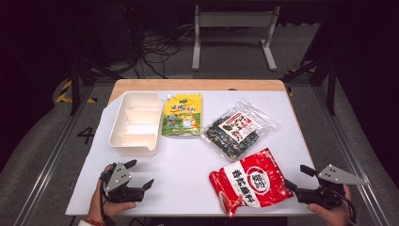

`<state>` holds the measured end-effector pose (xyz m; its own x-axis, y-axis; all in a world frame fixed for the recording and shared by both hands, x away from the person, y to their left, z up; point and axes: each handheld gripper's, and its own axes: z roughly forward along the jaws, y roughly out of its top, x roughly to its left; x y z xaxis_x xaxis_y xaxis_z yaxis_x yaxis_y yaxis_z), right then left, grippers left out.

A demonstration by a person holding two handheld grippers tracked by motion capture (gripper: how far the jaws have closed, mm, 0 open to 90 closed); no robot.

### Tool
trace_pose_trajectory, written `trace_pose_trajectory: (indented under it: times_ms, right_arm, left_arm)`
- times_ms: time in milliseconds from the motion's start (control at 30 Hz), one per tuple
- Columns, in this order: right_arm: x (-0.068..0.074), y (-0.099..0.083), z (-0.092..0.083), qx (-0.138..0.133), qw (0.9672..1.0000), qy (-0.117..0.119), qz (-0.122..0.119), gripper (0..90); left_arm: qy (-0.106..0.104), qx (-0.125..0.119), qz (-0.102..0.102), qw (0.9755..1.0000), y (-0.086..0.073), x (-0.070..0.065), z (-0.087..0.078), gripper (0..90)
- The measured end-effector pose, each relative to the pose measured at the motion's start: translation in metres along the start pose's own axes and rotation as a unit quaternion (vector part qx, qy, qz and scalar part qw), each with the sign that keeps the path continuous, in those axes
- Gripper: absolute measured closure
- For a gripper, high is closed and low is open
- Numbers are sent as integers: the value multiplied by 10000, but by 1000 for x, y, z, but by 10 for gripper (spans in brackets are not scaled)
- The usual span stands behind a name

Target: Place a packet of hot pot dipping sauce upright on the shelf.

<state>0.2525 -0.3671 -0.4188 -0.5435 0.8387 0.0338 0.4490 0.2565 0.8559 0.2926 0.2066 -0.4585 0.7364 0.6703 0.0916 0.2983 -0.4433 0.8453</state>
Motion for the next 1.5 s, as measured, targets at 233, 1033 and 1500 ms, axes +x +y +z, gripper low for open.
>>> trace_pose_trajectory:
  times_ms: [233, 1033, 1500]
  right_arm:
    - [7, -9, 8, 455, 9980, 362, 233, 123]
    - [38, 1, 59, 939, 9817, 1652, 94, 705]
    - [50, 41, 70, 402, 9819, 1786, -482, 877]
  left_arm:
    - [-280, -159, -105, 9994, 5, -4, 5, 116]
    - [-191, 79, 37, 9998, 2, -16, 4, 141]
    - [-433, 60, -21, 9990, 18, -28, 11, 151]
